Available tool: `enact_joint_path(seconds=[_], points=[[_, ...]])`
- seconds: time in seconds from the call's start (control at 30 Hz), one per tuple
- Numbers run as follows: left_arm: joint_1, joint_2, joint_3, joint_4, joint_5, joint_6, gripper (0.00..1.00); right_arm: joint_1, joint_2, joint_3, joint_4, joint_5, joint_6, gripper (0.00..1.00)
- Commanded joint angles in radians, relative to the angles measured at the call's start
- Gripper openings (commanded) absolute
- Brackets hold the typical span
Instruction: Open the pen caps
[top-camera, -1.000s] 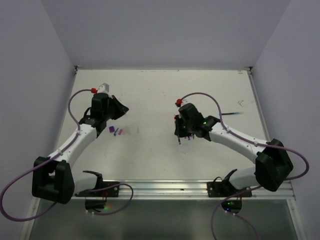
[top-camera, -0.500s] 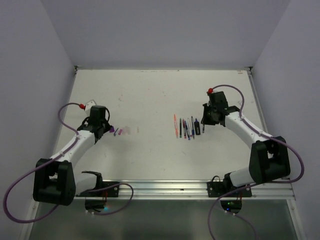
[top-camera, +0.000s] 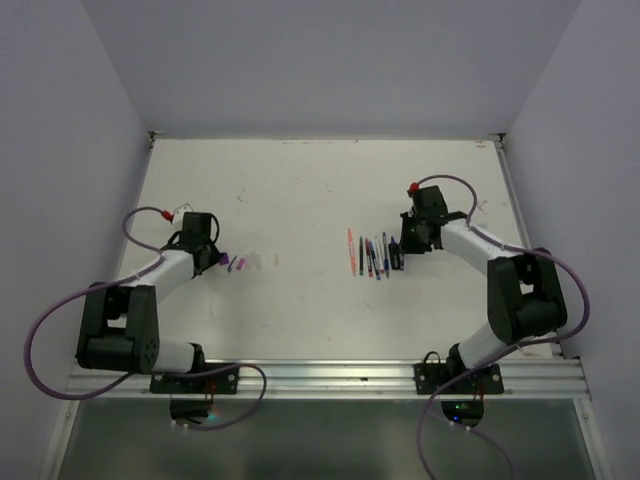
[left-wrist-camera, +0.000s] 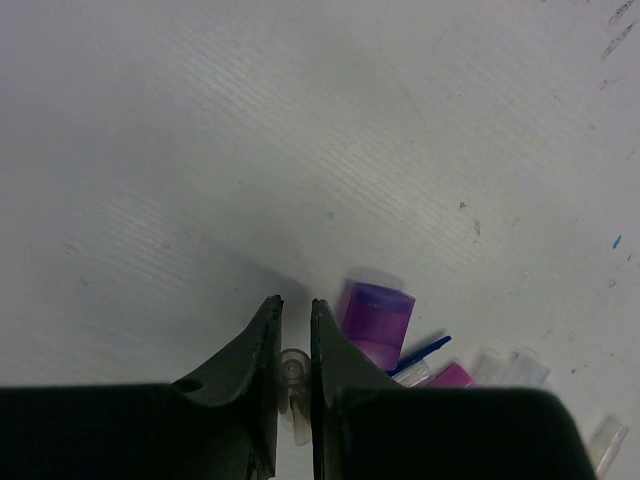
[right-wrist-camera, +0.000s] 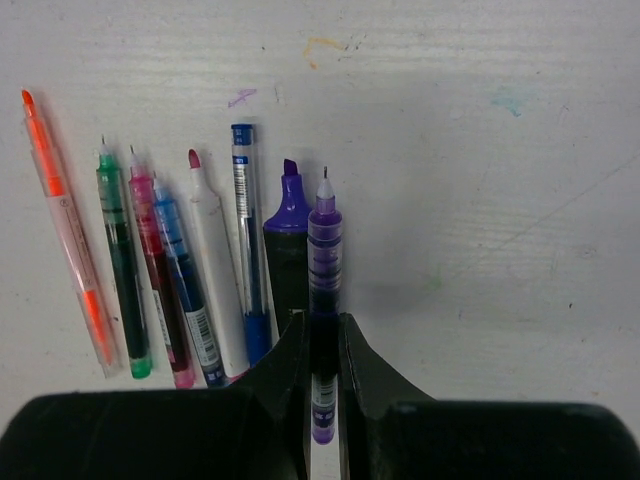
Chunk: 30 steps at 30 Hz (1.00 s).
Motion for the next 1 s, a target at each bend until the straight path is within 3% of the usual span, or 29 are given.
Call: enact_joint_path(seconds=[0.0, 0.13, 0.43, 0.73, 0.97], points=[[0.019, 0.016, -0.002, 0.088, 0.007, 0.019, 0.11, -0.006, 0.022, -0.003, 0.066, -0.02, -0.015, 0.02], [0.034, 0.043, -0.001, 0.114, 0.036, 0.026, 0.23, -0.008, 0.056, -0.001, 0.081, 0.005, -0.027, 0.04], [0.045, 0.082, -0.002, 0.126, 0.059, 0.024, 0.39, -0.008, 0.105, -0.001, 0.095, 0.008, -0.027, 0.1], [0.045, 0.071, -0.018, 0.139, 0.076, 0.018, 0.43, -0.012, 0.089, 0.0, 0.083, 0.026, -0.025, 0.31], [0.047, -0.028, 0.007, 0.084, 0.063, 0.015, 0.44, -0.014, 0.016, 0.02, 0.058, 0.057, -0.007, 0.36]])
